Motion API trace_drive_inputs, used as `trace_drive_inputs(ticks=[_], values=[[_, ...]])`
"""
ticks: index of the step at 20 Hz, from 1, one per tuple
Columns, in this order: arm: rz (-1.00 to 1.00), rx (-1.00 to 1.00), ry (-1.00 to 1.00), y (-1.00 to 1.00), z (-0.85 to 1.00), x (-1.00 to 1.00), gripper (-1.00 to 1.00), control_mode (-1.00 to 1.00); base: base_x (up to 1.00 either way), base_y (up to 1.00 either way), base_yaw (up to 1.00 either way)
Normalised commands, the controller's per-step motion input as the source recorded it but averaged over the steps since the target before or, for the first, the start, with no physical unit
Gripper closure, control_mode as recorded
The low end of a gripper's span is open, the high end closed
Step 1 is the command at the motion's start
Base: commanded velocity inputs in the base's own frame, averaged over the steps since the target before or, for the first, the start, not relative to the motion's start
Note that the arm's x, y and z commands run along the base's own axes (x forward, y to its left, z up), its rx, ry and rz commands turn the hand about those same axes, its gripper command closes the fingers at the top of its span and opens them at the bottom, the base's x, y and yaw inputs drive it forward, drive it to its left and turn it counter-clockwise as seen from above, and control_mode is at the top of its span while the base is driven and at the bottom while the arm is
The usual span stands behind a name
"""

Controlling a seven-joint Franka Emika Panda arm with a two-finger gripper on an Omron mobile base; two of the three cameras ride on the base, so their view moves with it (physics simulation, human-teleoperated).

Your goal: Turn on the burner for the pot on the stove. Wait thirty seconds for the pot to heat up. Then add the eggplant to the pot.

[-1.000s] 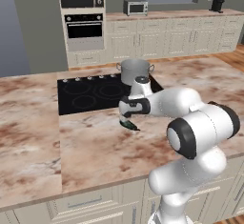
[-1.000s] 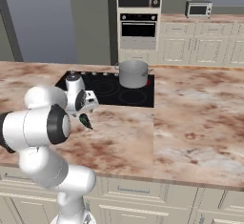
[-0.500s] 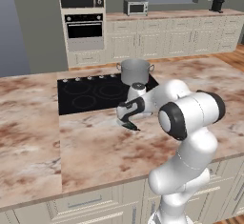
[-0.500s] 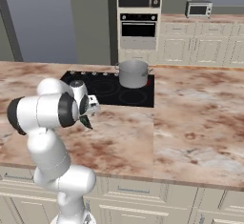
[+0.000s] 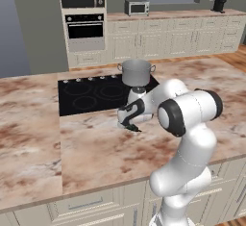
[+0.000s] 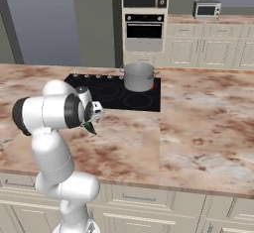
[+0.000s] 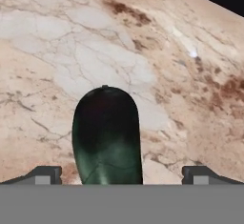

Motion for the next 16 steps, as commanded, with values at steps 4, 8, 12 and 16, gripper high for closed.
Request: trace_drive_inputs(ticks=[4, 8, 12, 16], values=[[0.0, 0.0, 0.0, 0.0, -0.2, 0.05, -1.0, -1.0, 0.0, 0.0, 0.0], [0.0, 0.0, 0.0, 0.0, -0.22, 0.08, -1.0, -1.0, 0.0, 0.0, 0.0], [0.0, 0.0, 0.0, 0.0, -0.22, 0.1, 1.0, -1.0, 0.0, 0.0, 0.0], [-0.01, 0.0, 0.0, 0.0, -0.03, 0.03, 1.0, -1.0, 0.0, 0.0, 0.0]])
